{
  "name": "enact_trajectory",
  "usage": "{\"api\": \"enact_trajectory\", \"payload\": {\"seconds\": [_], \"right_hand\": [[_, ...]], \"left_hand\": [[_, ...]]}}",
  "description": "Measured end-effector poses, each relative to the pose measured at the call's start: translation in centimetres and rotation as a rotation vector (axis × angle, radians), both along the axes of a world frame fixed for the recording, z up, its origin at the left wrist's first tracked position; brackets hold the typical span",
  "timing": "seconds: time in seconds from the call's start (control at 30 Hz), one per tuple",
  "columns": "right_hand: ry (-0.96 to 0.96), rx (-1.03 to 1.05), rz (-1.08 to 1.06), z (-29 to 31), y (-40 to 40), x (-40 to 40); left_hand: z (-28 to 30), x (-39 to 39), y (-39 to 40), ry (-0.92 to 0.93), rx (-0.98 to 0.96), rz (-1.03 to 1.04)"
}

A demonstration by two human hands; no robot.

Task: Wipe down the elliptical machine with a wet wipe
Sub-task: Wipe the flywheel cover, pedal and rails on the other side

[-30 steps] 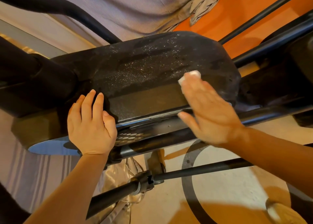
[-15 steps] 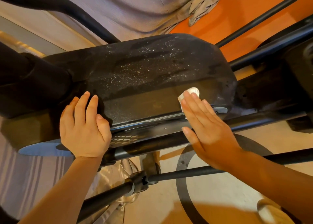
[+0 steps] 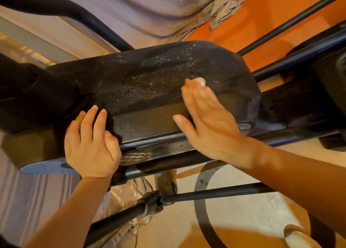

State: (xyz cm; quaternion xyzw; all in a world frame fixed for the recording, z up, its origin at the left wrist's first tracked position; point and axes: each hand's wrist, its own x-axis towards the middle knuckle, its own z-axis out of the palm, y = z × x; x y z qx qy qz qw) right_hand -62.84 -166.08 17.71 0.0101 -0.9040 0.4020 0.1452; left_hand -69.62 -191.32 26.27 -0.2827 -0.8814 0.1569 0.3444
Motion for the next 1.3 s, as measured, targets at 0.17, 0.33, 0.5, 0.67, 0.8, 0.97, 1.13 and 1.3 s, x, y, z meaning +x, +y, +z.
{"api": "enact_trajectory", "payload": {"seconds": [0.17, 0.33, 0.5, 0.67, 0.8, 0.97, 1.13, 1.3], "right_hand": [[-0.008, 0.139, 0.154, 2.4, -2.1, -1.6], [-0.024, 0.171, -0.047, -0.8, 1.5, -0.3], [-0.104, 0.185, -0.102, -2.0, 2.7, 0.2], [-0.055, 0.194, 0.034, 1.0, 0.4, -2.6], [0.042, 0.237, 0.179, 1.7, -0.8, -3.5], [0.047, 0.312, 0.241, -0.5, 3.0, -1.8], [-0.061, 0.378, 0.157, -1.7, 6.0, -0.6], [-0.002, 0.288, 0.186, 0.2, 2.5, -2.3]], "left_hand": [[0.1, 0.2, 0.0, -0.014, -0.015, 0.026], [0.1, 0.2, 0.1, -0.030, -0.018, 0.037], [0.2, 0.1, 0.2, -0.036, -0.028, 0.039], [0.3, 0.3, 0.4, -0.040, -0.028, 0.055], [0.4, 0.3, 0.4, -0.050, -0.041, 0.070], [0.4, 0.2, 0.3, -0.050, -0.053, 0.068], [0.3, 0.2, 0.4, -0.038, -0.037, 0.070], [0.1, 0.1, 0.2, -0.009, -0.044, 0.047]]}}
